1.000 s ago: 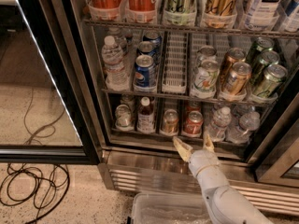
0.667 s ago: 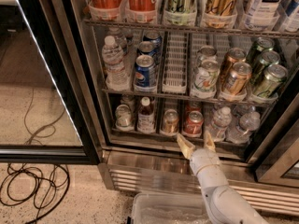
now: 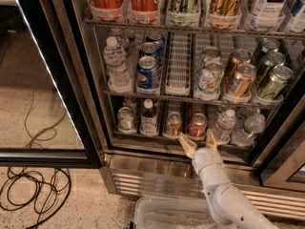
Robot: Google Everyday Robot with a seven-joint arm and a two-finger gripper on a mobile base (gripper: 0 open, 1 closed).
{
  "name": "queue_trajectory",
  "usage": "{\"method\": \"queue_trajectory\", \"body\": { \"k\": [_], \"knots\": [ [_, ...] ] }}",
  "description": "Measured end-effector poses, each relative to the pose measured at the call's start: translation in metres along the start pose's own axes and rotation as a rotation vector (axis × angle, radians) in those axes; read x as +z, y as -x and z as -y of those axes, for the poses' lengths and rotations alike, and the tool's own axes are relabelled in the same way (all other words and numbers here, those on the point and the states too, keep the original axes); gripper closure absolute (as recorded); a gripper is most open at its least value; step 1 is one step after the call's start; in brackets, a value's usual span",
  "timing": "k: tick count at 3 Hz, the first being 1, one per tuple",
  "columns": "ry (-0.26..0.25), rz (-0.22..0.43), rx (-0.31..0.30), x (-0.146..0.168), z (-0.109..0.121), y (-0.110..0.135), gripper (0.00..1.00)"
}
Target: Pick coke can from bottom shelf of fridge
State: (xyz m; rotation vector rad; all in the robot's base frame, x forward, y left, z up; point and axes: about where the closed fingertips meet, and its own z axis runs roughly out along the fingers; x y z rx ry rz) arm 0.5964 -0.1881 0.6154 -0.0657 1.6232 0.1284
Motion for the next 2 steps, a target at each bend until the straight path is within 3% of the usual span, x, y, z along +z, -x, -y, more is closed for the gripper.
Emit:
{"method": "queue_trajectory", "body": {
  "k": [1,2],
  "knots": [
    [-0.005,0.012,-0.016,0.012,0.003,-0.003,0.28],
    [-0.042,0.040,-0.050,0.023,0.014,-0.002,0.28]
  ]
}}
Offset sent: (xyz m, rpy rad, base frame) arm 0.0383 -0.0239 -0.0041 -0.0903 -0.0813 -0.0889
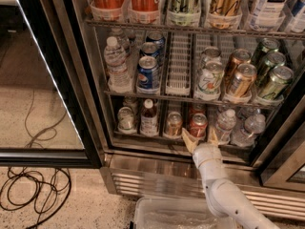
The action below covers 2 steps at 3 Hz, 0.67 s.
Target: Pick coke can from bottom shelf of fridge
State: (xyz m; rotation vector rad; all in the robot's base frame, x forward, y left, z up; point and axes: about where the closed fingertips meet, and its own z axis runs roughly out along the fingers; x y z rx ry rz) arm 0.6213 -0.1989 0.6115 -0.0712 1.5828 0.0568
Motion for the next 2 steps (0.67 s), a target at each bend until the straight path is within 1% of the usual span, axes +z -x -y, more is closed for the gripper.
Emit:
{"method": "queue_trajectory", "body": {
  "k": [1,2],
  "knots": [
    [-0.037,0.031,-0.028,0.0087,0.0111,0.0042,0.29],
    [-0.051,0.053,-0.045,0.0158,0.0154,0.0075,0.29]
  ]
}}
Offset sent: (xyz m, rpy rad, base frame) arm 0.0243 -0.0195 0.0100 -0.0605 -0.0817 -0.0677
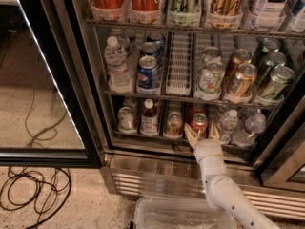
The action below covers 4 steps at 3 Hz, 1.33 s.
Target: Pick coke can from bottom shelf of fridge
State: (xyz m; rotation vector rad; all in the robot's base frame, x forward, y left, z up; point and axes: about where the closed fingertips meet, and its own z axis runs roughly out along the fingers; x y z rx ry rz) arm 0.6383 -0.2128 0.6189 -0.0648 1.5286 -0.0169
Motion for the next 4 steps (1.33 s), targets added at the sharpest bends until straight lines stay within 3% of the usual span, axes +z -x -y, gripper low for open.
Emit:
{"method": "queue_trajectory", "body": {
  "k": [1,2,4],
  "knots": [
    [0.004,0.034,0.018,0.0205,-0.0163,0.0012,0.31],
    [-0.004,0.035,0.025,0.0225,-0.0188,-0.0003,0.31],
    [-0.004,0.035,0.025,0.0225,-0.0188,-0.0002,0.73]
  ]
}}
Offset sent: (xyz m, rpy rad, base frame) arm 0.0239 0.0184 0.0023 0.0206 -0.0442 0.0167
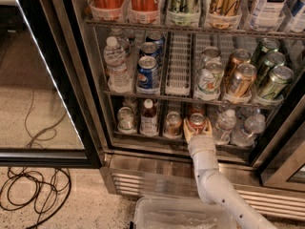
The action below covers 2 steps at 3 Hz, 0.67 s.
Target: Pick coke can from bottom shelf of fridge
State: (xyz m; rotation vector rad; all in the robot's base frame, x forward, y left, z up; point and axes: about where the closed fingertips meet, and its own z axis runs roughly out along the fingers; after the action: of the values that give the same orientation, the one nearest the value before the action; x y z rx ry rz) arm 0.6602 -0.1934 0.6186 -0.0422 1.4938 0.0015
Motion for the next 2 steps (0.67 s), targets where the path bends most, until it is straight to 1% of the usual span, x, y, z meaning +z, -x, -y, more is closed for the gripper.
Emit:
{"method": "queue_trajectory", "body": {
  "k": [1,2],
  "knots": [
    [0.000,0.000,0.003,0.000,0.000,0.001,0.96],
    [-0.011,0.030,0.050,-0.010,0.008,0.018,1.00]
  ]
}}
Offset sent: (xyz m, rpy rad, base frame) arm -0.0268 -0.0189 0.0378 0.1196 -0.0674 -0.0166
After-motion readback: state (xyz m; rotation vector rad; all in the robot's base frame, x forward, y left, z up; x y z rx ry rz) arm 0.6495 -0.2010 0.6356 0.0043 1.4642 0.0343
